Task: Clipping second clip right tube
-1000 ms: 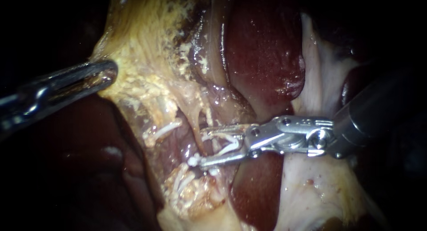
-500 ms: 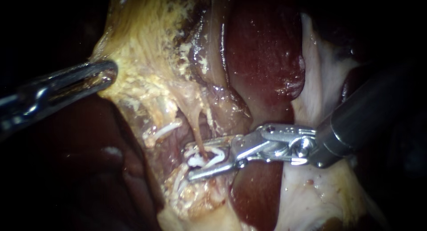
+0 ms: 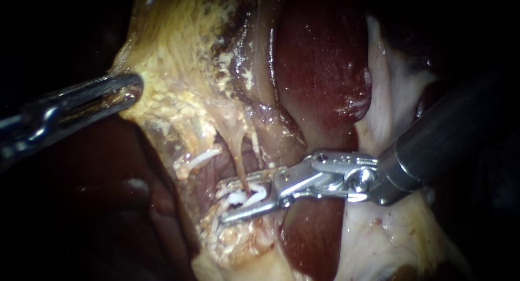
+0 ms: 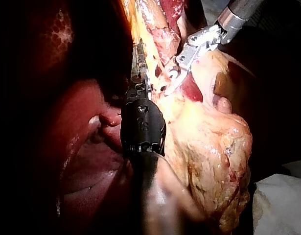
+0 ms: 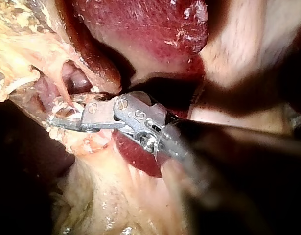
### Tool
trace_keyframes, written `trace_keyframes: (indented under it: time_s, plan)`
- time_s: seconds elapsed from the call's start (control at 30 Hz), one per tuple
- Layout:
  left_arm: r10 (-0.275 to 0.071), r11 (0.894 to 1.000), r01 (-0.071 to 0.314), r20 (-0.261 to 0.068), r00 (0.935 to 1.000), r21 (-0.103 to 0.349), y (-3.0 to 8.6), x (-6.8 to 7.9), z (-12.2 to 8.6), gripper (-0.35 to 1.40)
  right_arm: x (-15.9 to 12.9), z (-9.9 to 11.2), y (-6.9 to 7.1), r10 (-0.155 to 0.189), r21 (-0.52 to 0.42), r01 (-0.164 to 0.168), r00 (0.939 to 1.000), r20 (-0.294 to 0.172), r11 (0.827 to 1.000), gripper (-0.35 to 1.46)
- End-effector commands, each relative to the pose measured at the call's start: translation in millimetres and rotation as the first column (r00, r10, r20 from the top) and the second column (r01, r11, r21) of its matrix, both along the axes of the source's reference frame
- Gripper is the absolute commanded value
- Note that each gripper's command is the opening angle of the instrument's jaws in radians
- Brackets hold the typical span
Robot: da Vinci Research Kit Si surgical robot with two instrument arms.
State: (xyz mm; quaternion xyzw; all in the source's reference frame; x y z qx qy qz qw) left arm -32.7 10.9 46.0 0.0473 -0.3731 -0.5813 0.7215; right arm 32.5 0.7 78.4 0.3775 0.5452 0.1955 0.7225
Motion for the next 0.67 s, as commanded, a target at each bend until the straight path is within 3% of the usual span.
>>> trace_keyframes:
  time_s: [0.03,0.67]
  plan:
    - [0.000,1.000,0.000,0.000,1.0000,0.000,0.0,0.0,0.0,-0.35,-0.4,0.0,0.2,0.006,-0.002,-0.006,1.0000,0.003,1.000,-0.35]
    - [0.000,1.000,0.000,0.000,1.0000,0.000,0.0,0.0,0.0,-0.35,-0.6,0.6,-0.1,0.011,0.003,-0.011,0.9999,0.013,1.000,-0.35]
